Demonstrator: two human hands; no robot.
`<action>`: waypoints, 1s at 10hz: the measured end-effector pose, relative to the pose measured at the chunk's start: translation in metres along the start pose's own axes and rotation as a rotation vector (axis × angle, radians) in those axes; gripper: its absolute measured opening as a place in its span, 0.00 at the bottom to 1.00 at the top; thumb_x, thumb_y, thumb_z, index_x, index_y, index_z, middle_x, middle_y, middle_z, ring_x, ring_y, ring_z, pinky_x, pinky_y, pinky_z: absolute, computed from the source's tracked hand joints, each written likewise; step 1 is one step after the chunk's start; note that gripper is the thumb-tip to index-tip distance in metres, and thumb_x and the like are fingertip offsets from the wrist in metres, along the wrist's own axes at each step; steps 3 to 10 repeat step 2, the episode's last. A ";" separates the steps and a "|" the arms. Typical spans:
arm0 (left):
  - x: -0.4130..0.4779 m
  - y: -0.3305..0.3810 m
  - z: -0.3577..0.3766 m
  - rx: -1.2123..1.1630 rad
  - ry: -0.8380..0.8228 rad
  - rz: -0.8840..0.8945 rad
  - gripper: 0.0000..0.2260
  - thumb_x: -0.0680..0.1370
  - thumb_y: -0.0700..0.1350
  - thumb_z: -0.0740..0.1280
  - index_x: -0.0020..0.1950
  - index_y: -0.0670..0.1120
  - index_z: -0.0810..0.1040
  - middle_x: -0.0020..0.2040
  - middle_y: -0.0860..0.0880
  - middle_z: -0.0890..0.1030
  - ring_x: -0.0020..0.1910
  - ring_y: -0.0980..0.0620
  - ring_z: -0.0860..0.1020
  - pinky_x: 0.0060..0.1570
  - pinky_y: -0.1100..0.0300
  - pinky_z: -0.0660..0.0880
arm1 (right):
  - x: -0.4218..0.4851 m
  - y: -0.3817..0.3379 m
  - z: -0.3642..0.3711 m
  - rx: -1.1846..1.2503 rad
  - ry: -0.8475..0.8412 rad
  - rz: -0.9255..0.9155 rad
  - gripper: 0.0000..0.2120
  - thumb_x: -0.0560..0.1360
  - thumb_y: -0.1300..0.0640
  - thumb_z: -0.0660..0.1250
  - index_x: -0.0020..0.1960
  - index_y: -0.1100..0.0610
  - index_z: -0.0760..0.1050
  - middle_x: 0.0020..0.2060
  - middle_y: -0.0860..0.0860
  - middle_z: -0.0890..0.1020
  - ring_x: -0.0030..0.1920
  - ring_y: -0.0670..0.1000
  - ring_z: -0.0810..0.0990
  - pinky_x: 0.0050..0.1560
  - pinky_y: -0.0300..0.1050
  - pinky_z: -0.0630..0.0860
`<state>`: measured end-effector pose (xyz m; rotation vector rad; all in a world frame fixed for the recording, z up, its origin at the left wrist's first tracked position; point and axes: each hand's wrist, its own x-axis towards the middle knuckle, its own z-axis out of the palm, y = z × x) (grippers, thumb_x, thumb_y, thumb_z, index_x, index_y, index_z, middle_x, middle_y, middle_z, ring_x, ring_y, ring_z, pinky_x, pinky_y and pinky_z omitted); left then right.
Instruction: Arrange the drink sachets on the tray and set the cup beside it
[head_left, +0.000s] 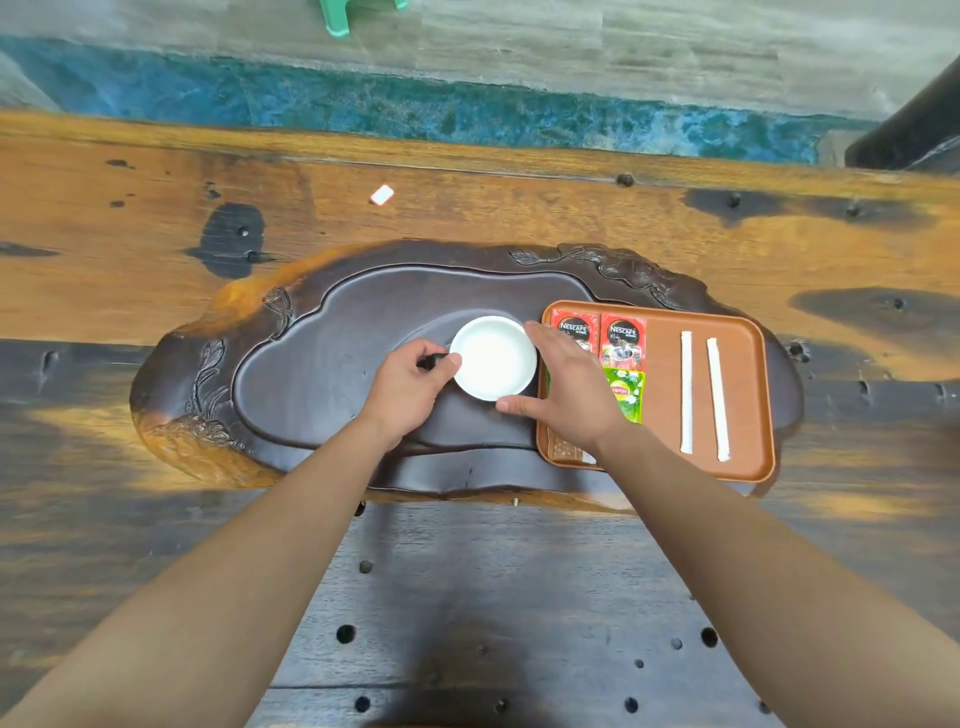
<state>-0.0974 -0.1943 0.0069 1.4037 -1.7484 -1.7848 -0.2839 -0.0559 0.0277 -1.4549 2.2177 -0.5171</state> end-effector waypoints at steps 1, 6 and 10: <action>-0.004 0.006 -0.001 0.025 0.033 -0.037 0.18 0.77 0.53 0.72 0.65 0.51 0.77 0.64 0.50 0.79 0.61 0.47 0.79 0.63 0.48 0.76 | -0.002 -0.003 -0.005 -0.015 0.017 0.008 0.52 0.64 0.32 0.76 0.79 0.52 0.58 0.77 0.52 0.67 0.78 0.53 0.62 0.74 0.55 0.61; -0.010 0.004 -0.007 0.088 0.103 -0.052 0.25 0.77 0.56 0.71 0.71 0.49 0.73 0.68 0.50 0.77 0.63 0.48 0.78 0.66 0.50 0.74 | -0.008 0.000 -0.004 -0.023 0.031 -0.002 0.52 0.65 0.31 0.74 0.79 0.52 0.58 0.78 0.51 0.65 0.78 0.52 0.60 0.75 0.55 0.60; -0.010 0.004 -0.007 0.088 0.103 -0.052 0.25 0.77 0.56 0.71 0.71 0.49 0.73 0.68 0.50 0.77 0.63 0.48 0.78 0.66 0.50 0.74 | -0.008 0.000 -0.004 -0.023 0.031 -0.002 0.52 0.65 0.31 0.74 0.79 0.52 0.58 0.78 0.51 0.65 0.78 0.52 0.60 0.75 0.55 0.60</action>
